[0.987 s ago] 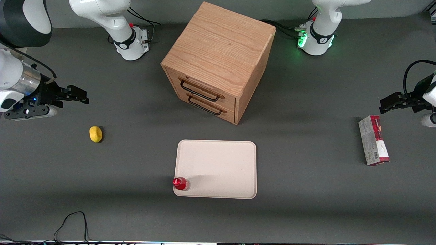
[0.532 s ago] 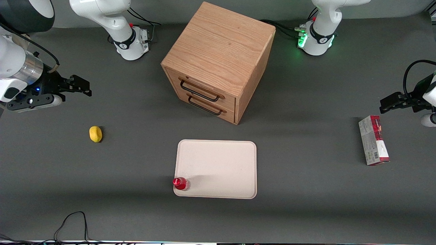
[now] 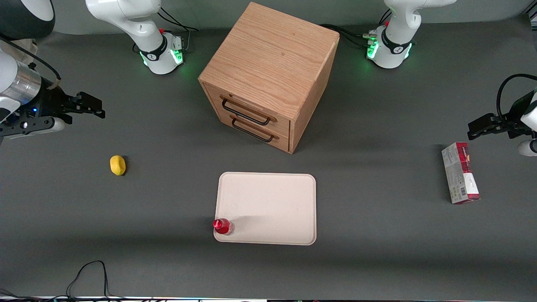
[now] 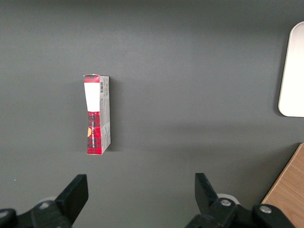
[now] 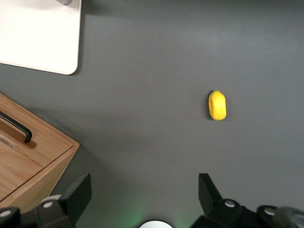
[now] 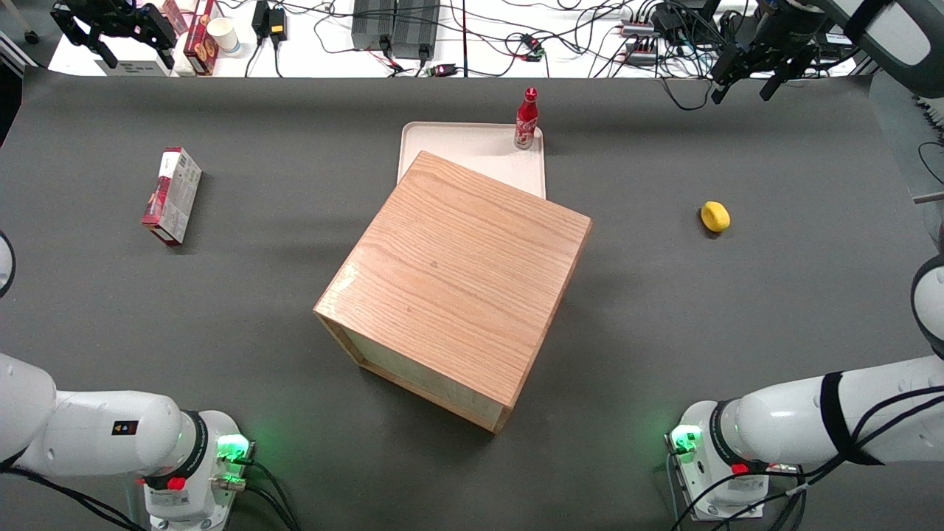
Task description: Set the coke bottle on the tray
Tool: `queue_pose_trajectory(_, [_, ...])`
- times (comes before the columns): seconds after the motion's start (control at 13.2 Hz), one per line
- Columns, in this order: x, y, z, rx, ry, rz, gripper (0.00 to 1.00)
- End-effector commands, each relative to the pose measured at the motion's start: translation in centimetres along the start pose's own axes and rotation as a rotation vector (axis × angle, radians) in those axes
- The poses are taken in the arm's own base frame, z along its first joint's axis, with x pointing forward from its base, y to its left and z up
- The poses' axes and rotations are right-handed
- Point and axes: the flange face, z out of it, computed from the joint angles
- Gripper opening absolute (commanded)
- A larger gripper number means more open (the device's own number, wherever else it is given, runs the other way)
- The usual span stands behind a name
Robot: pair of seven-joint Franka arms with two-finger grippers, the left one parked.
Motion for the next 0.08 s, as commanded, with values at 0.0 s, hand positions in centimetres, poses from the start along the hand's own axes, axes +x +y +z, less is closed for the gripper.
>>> queue_pose_trajectory(0.0, [1.07,0.19,-0.32,0.046,-0.007,-0.011,1.00])
